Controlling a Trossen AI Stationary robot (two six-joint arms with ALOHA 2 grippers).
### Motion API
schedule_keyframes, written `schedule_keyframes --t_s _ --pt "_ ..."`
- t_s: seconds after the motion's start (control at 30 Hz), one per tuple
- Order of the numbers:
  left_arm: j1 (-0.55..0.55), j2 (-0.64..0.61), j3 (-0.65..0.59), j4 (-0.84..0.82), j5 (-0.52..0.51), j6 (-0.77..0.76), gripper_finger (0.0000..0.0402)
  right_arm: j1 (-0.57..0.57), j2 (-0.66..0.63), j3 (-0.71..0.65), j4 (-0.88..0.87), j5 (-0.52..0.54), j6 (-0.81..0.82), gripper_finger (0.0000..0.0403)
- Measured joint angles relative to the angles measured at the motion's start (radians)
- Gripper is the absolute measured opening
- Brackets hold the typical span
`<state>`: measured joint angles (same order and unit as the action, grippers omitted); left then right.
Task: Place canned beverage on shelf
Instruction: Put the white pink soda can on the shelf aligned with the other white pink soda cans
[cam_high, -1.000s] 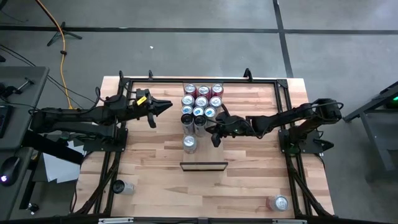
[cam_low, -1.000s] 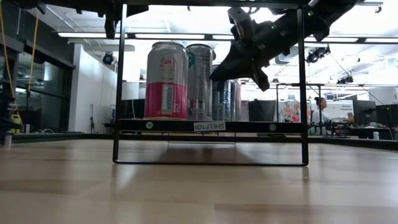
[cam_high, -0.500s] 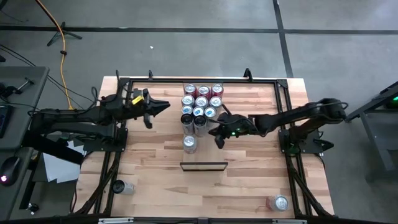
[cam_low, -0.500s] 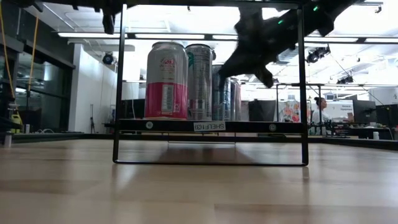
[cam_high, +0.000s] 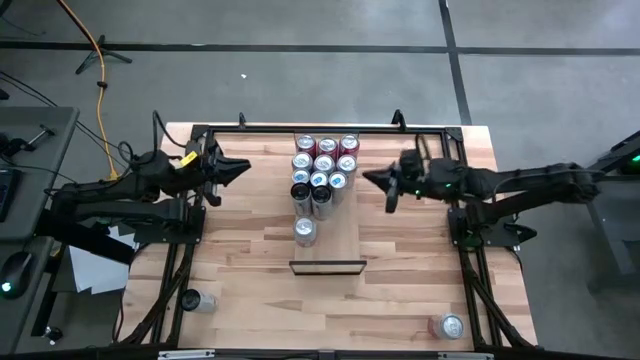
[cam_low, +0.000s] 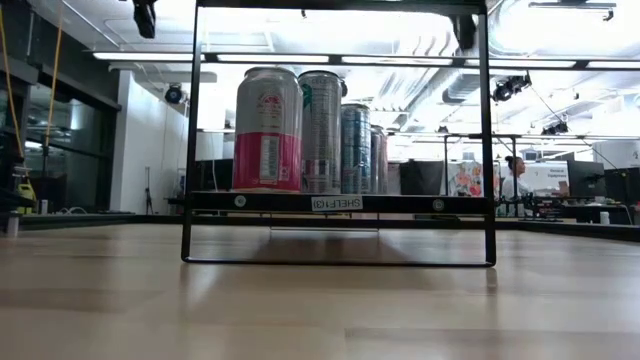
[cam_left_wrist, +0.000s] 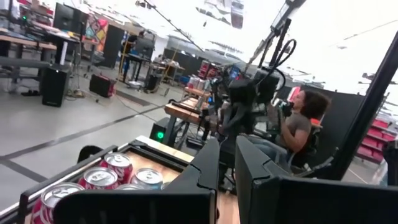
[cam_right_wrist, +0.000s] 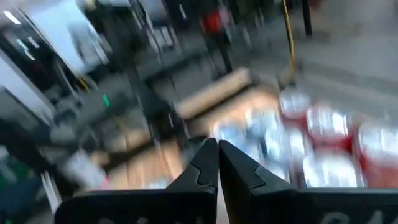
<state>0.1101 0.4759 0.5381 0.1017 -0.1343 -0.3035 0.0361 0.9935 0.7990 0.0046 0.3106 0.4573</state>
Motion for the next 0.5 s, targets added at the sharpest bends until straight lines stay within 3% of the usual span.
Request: schedule_keyframes --t_s 0.1,0.23,0.37,0.5 --pt "0.0 0.002 0.0 0.006 -0.001 -0.001 0.0 -0.016 -0.013 0.0 0.155 -0.014 -0.102 0.0" --pt "0.001 0.021 0.0 0.024 0.071 -0.002 0.0 -0.058 0.001 0.001 0.322 -0.143 -0.144 0.0" --pt "-0.003 0.049 0.0 0.07 0.14 0.062 0.0 -0.093 0.025 0.001 0.358 -0.257 -0.117 0.0" --pt "-0.022 0.08 0.0 0.081 0.134 0.156 0.0 -0.109 0.044 0.001 0.357 -0.313 -0.091 0.0"
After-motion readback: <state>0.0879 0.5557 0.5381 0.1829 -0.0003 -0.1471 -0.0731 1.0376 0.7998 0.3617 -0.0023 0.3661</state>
